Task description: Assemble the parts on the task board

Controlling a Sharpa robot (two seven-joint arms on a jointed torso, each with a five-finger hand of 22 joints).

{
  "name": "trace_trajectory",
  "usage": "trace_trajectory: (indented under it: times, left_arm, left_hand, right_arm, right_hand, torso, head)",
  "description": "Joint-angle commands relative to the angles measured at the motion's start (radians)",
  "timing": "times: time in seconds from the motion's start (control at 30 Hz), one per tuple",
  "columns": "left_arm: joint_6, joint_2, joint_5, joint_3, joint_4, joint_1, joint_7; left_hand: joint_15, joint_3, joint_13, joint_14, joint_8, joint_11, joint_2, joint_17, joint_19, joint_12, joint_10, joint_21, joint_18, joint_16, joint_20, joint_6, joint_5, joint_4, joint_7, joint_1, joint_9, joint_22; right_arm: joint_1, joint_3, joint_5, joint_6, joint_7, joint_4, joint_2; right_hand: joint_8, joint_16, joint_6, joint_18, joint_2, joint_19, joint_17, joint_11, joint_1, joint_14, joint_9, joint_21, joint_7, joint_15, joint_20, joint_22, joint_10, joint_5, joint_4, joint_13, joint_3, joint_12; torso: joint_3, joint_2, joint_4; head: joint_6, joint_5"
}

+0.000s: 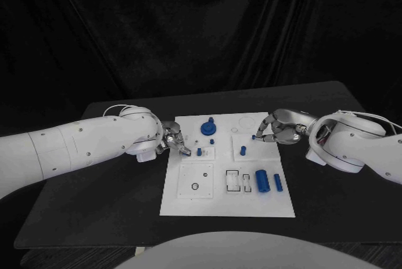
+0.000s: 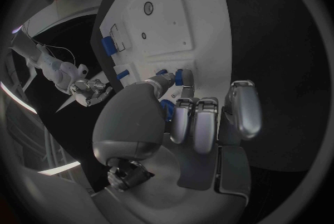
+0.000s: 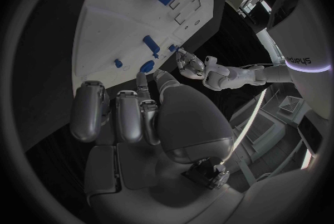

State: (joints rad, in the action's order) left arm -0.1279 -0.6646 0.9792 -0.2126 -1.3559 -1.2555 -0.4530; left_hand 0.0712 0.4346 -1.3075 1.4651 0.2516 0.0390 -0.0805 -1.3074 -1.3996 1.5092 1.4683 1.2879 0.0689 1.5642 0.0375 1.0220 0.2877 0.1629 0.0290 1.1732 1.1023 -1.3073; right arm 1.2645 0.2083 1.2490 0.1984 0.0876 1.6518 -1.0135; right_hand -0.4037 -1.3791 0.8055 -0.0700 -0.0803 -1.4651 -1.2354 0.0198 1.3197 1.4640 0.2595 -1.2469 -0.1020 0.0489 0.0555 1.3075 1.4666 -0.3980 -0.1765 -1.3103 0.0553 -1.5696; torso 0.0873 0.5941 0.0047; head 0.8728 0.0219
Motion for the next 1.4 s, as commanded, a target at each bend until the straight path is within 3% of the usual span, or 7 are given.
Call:
trace_trajectory:
  times: [0.03, 0.67, 1.4]
  left_arm:
    - [0.084, -0.007, 0.028, 0.001, -0.015, 0.000, 0.019]
    - [0.042, 0.005, 0.037, 0.000, -0.005, 0.015, -0.011]
    - [0.041, 0.014, 0.037, 0.000, 0.001, 0.020, -0.008]
  left_hand:
    - [0.007, -0.007, -0.213, 0.106, -0.005, -0.004, 0.013, -0.263, -0.010, 0.002, 0.060, 0.006, -0.004, 0.007, -0.001, 0.003, 0.011, 0.002, 0.002, 0.002, -0.002, -0.178]
    - [0.006, -0.014, -0.210, 0.106, -0.007, -0.004, 0.015, -0.263, -0.009, -0.001, 0.059, 0.002, -0.004, 0.007, -0.001, 0.005, 0.021, 0.008, 0.002, -0.005, -0.003, -0.177]
    - [0.006, -0.015, -0.209, 0.106, -0.008, -0.004, 0.014, -0.263, -0.007, -0.002, 0.058, -0.001, -0.003, 0.007, -0.001, 0.005, 0.023, 0.007, 0.002, -0.005, -0.003, -0.176]
  right_arm:
    - [-0.003, -0.001, 0.001, 0.002, 0.011, 0.001, -0.002]
    - [-0.013, -0.001, 0.001, 0.003, 0.009, 0.001, -0.004]
    - [-0.015, -0.001, 0.001, 0.008, 0.008, 0.001, -0.006]
  right_hand:
    - [0.003, 0.004, 0.002, 0.002, 0.000, -0.012, 0.002, -0.001, 0.008, 0.048, 0.001, 0.005, 0.000, 0.005, -0.003, 0.172, 0.097, -0.006, 0.001, -0.248, 0.007, 0.005]
    - [0.003, 0.004, 0.002, 0.002, -0.001, -0.013, 0.001, -0.001, 0.009, 0.048, 0.002, 0.005, 0.000, 0.005, -0.003, 0.172, 0.097, -0.007, 0.003, -0.248, 0.009, 0.005]
    - [0.003, 0.005, 0.003, 0.002, 0.000, -0.013, 0.002, -0.002, 0.011, 0.048, 0.002, 0.005, 0.001, 0.005, -0.003, 0.172, 0.097, -0.008, 0.005, -0.248, 0.010, 0.005]
  torso:
    - [0.0000, 0.000, -0.0001]
    - [-0.0001, 0.000, -0.0001]
    - [0.0000, 0.000, -0.0001]
  head:
    - [0.000, -0.001]
    - [0.000, -0.001]
    - [0.000, -0.001]
